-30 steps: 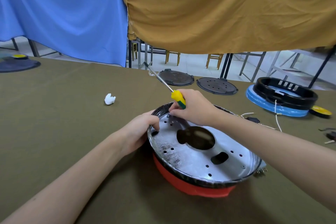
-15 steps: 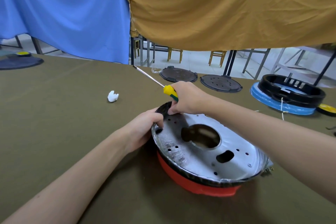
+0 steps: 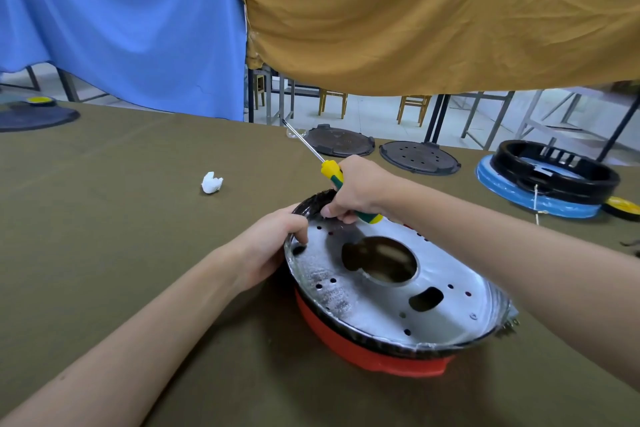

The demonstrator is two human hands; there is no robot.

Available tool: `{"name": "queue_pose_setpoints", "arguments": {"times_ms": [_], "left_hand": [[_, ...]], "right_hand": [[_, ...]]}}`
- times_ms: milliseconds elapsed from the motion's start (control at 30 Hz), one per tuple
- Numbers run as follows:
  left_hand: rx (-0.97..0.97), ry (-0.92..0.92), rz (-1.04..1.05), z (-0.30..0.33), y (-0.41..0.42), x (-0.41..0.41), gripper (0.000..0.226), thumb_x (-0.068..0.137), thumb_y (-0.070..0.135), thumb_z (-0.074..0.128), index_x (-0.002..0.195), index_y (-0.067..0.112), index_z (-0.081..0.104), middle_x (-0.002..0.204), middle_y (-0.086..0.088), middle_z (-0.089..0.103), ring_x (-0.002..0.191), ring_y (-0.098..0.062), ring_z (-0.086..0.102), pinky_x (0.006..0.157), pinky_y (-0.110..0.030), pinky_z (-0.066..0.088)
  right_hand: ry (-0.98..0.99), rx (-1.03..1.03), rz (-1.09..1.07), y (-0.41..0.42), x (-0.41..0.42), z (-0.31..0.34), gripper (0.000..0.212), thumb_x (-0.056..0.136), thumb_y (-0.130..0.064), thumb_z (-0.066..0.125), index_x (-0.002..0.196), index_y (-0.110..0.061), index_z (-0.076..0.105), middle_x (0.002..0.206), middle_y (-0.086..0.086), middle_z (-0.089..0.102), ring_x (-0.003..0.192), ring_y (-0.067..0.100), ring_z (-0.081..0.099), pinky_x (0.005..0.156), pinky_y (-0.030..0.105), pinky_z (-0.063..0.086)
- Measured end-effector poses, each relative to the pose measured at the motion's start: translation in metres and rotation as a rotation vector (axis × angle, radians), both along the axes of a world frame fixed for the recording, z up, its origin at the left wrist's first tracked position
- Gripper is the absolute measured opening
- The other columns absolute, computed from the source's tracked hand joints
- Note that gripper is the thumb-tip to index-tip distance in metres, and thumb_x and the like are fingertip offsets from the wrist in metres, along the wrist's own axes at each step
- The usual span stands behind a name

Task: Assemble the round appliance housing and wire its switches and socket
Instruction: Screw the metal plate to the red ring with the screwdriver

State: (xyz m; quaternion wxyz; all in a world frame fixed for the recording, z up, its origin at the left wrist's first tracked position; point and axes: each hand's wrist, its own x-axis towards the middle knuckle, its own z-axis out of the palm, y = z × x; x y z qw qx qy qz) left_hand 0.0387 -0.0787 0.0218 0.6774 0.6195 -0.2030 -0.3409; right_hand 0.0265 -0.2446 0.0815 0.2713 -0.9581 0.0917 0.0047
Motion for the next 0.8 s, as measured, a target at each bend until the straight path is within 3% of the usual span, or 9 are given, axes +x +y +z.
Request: {"name": "queue_pose_setpoints", "arguments": {"times_ms": [133,300,400,500,633,733,800], "left_hand": [[0.002,-0.005,0.001,0.001,0.001,-0.001,0.046,0.072,-0.011,0.032,0.094,0.012,0.065,0.077,-0.007,0.068,0.064,-0.019,0.065,0.054,-0.023,0.048],[0.024,-0.002,0.028,0.002,0.001,-0.003,0.045,0.070,-0.006,0.037,0.104,0.010,0.063,0.081,-0.008,0.065,0.066,-0.018,0.061,0.055,-0.024,0.046],[0.065,-0.008,0.100,0.003,0.001,-0.002,0.049,0.062,0.000,0.044,0.108,0.007,0.059,0.082,-0.009,0.059,0.070,-0.021,0.057,0.060,-0.028,0.042],[0.114,-0.067,0.119,0.006,0.003,0.001,0.044,0.070,-0.010,0.040,0.109,-0.003,0.059,0.085,-0.015,0.060,0.073,-0.026,0.057,0.060,-0.029,0.043],[0.070,-0.084,0.145,0.017,0.012,0.013,0.043,0.068,-0.006,0.043,0.108,-0.009,0.059,0.085,-0.016,0.062,0.075,-0.027,0.058,0.062,-0.027,0.046],[0.073,-0.073,0.112,0.022,0.020,0.025,0.044,0.064,0.003,0.050,0.105,-0.003,0.066,0.087,-0.017,0.068,0.071,-0.027,0.064,0.060,-0.025,0.053],[0.099,-0.025,0.061,0.017,0.021,0.026,0.037,0.070,0.003,0.050,0.100,0.004,0.072,0.092,-0.019,0.072,0.074,-0.028,0.069,0.063,-0.028,0.057]], "right_hand": [[0.020,0.049,-0.039,0.002,-0.001,0.001,0.028,0.080,-0.009,0.080,0.077,-0.007,0.052,0.068,0.014,0.069,0.052,0.023,0.061,0.067,0.034,0.059],[-0.020,0.279,-0.048,-0.004,-0.013,-0.005,0.032,0.085,-0.007,0.076,0.075,-0.007,0.046,0.063,0.015,0.057,0.047,0.022,0.053,0.045,0.022,0.047],[-0.054,0.455,-0.018,-0.009,-0.021,-0.002,0.023,0.092,-0.013,0.069,0.084,-0.007,0.049,0.072,0.017,0.054,0.056,0.024,0.052,0.052,0.028,0.052],[-0.070,0.359,0.020,-0.018,-0.030,0.009,0.027,0.095,-0.022,0.065,0.084,-0.010,0.043,0.066,0.009,0.049,0.052,0.019,0.053,0.053,0.030,0.055],[-0.004,0.337,0.078,-0.038,-0.050,0.030,0.011,0.094,-0.017,0.052,0.098,-0.007,0.051,0.067,0.004,0.053,0.050,0.015,0.053,0.050,0.028,0.047],[-0.073,0.268,0.156,-0.054,-0.063,0.045,0.018,0.093,-0.018,0.064,0.110,-0.017,0.063,0.070,0.002,0.060,0.057,0.017,0.057,0.058,0.032,0.046],[-0.172,0.332,0.172,-0.061,-0.068,0.053,0.030,0.086,-0.017,0.076,0.113,-0.018,0.065,0.078,0.004,0.063,0.061,0.017,0.058,0.055,0.025,0.047]]}}
